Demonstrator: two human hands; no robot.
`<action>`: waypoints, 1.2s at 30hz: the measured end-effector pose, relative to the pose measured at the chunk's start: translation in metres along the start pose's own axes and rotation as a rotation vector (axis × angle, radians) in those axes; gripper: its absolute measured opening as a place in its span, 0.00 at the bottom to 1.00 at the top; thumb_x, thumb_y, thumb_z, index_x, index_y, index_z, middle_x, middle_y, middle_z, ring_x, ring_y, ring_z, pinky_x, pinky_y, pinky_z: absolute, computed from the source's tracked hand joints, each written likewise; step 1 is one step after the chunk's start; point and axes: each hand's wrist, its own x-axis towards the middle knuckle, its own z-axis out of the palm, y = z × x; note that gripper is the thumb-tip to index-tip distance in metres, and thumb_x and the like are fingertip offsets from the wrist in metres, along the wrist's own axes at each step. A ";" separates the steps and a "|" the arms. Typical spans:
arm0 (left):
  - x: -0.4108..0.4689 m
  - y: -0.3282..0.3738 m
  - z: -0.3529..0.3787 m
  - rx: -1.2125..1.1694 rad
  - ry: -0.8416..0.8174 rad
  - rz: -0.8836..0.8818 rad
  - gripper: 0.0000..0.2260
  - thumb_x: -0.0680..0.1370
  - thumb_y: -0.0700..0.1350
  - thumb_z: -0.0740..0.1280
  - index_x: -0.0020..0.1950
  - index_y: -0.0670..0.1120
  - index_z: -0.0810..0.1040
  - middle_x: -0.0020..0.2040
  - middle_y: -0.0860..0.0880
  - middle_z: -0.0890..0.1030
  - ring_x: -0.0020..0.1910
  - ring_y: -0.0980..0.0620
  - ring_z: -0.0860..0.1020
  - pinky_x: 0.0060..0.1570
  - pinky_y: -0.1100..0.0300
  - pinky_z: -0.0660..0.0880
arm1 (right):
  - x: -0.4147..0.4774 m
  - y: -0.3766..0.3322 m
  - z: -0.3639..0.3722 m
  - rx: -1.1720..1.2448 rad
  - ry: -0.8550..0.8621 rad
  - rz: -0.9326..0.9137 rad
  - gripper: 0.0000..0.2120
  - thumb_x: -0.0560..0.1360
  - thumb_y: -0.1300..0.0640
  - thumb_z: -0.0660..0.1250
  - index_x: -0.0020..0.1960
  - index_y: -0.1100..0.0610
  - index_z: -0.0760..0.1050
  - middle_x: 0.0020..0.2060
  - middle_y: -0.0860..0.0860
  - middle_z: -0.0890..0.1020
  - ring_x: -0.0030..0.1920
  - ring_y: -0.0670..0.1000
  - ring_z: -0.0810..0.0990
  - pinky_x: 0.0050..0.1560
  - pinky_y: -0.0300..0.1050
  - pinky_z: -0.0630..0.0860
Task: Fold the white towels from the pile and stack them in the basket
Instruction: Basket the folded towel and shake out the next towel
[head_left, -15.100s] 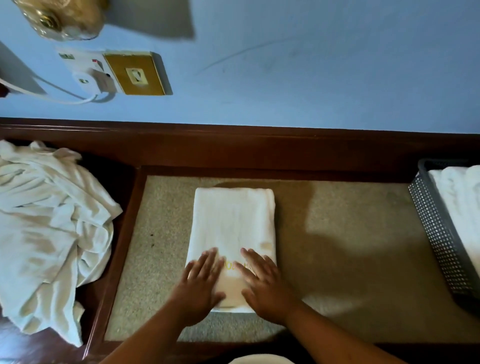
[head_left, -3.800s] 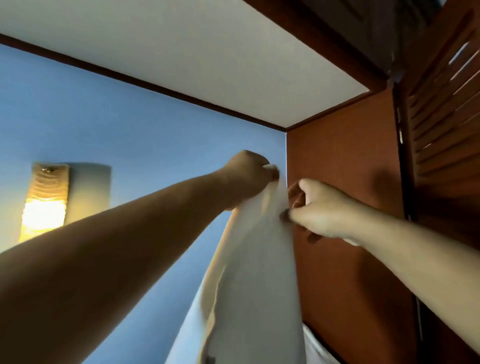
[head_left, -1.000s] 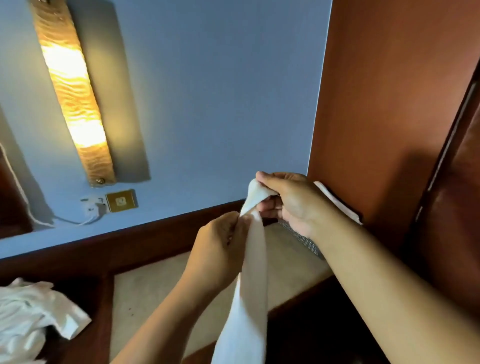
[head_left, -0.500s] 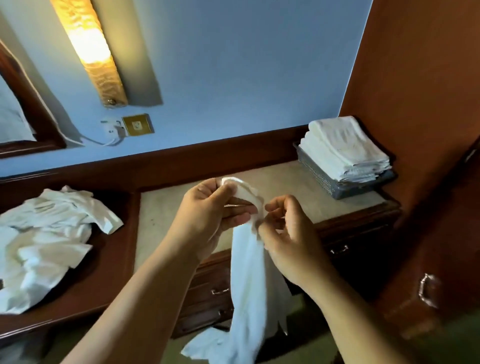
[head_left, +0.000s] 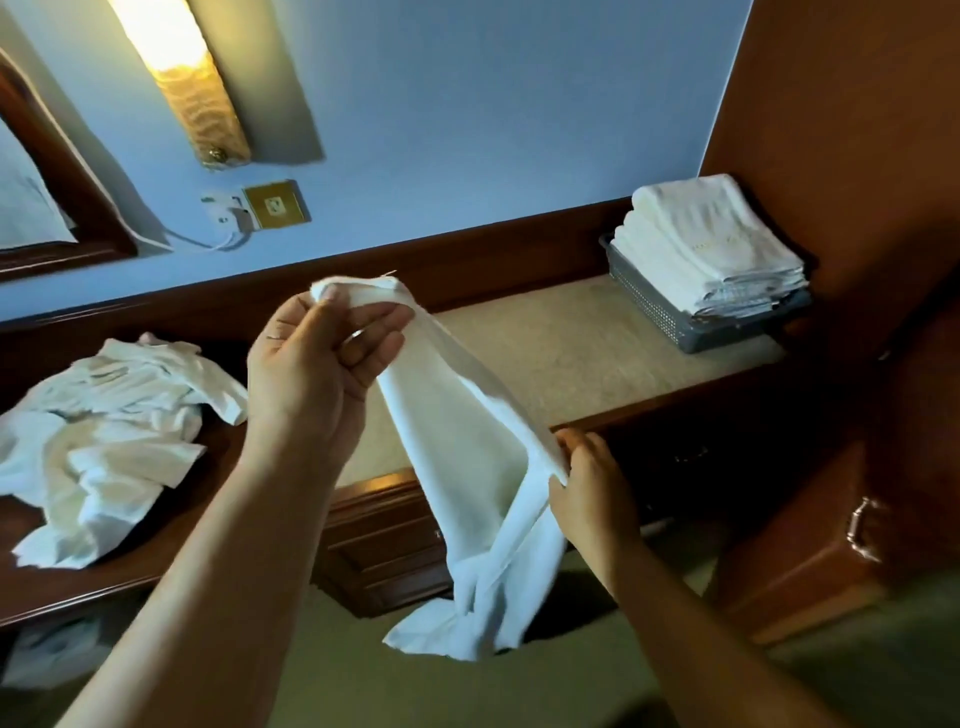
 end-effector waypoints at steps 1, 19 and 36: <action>0.004 0.007 -0.008 -0.010 0.043 0.025 0.08 0.85 0.41 0.58 0.51 0.43 0.75 0.41 0.42 0.86 0.45 0.46 0.86 0.39 0.60 0.82 | -0.004 0.010 0.005 -0.017 -0.022 0.021 0.16 0.72 0.66 0.69 0.58 0.55 0.77 0.56 0.52 0.76 0.52 0.57 0.80 0.50 0.46 0.75; -0.032 -0.052 -0.051 0.688 0.097 0.193 0.12 0.86 0.44 0.58 0.47 0.48 0.78 0.38 0.48 0.84 0.33 0.52 0.82 0.31 0.62 0.75 | -0.014 -0.105 -0.041 0.467 -0.071 -0.557 0.06 0.78 0.59 0.67 0.52 0.53 0.82 0.44 0.42 0.85 0.46 0.41 0.83 0.46 0.33 0.77; -0.022 -0.003 -0.018 0.272 0.003 0.204 0.16 0.85 0.48 0.60 0.44 0.55 0.85 0.42 0.51 0.83 0.43 0.53 0.80 0.47 0.54 0.77 | -0.035 0.023 0.027 0.133 -0.362 0.006 0.09 0.79 0.51 0.68 0.46 0.57 0.81 0.45 0.51 0.77 0.44 0.51 0.78 0.38 0.36 0.71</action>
